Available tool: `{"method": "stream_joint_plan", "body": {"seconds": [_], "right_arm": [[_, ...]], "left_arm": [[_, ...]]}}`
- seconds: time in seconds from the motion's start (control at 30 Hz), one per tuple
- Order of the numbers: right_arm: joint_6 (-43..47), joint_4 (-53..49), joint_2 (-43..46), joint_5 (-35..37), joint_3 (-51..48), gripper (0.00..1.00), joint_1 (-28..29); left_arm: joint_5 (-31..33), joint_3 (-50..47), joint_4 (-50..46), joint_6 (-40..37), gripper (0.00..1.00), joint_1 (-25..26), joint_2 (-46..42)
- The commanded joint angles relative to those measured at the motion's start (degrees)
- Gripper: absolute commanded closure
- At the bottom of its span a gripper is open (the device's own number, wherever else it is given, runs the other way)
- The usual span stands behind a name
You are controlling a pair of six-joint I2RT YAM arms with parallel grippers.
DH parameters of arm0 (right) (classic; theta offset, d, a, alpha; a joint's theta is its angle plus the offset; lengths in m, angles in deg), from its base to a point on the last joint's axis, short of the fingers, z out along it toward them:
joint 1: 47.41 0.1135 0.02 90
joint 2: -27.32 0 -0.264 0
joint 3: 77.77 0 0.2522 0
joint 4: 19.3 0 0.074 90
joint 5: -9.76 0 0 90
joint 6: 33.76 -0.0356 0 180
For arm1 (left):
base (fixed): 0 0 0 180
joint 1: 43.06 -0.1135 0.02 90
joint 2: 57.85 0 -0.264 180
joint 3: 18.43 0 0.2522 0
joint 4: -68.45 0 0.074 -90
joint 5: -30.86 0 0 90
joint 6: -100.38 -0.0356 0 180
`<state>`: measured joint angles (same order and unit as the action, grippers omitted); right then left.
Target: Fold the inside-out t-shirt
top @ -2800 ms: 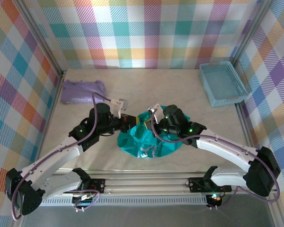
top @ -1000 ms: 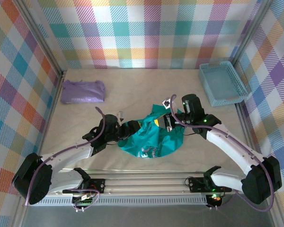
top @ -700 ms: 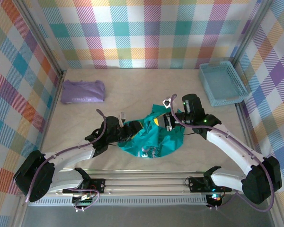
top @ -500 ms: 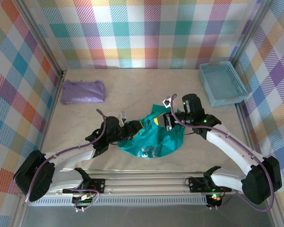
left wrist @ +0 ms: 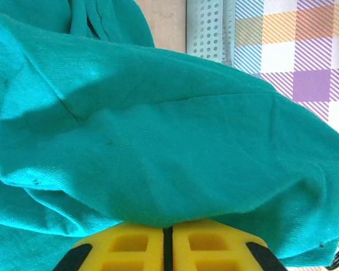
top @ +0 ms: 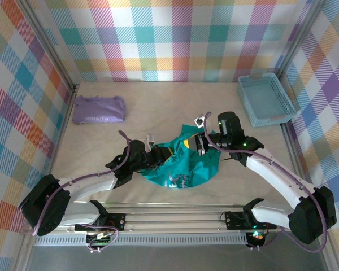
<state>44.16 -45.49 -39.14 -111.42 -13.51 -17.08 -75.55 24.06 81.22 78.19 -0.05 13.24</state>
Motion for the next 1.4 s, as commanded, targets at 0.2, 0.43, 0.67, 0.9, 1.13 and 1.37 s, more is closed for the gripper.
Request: {"method": "stream_joint_plan", "body": {"seconds": [0.2, 0.43, 0.67, 0.9, 1.13, 1.37], "right_arm": [[2.68, -3.51, -1.18, -1.30, 0.96, 0.90, 0.75], [7.92, -8.22, 1.01, 1.46, -0.12, 0.63, 3.72], [3.60, -16.28, -7.48, 34.15, 3.90, 0.50, -1.00], [9.74, -19.60, -26.43, 45.32, 12.05, 0.43, -1.24], [12.48, -24.48, -38.67, 50.42, 19.40, 0.39, -1.23], [14.43, -25.05, -43.34, 54.28, 22.35, 0.46, -1.15]], "left_arm": [[0.50, 0.49, -9.84, -7.12, 1.00, -6.81, -11.73], [0.26, 6.56, -35.83, -21.19, 1.00, -22.40, -23.93], [-3.07, 8.39, -40.88, -25.99, 1.00, -27.62, -20.64], [-3.06, 9.91, -41.97, -27.61, 1.00, -27.80, -19.28], [-3.21, 10.25, -41.97, -28.18, 1.00, -27.97, -18.63], [-3.51, 10.78, -41.64, -28.67, 1.00, -28.11, -17.41]]}}
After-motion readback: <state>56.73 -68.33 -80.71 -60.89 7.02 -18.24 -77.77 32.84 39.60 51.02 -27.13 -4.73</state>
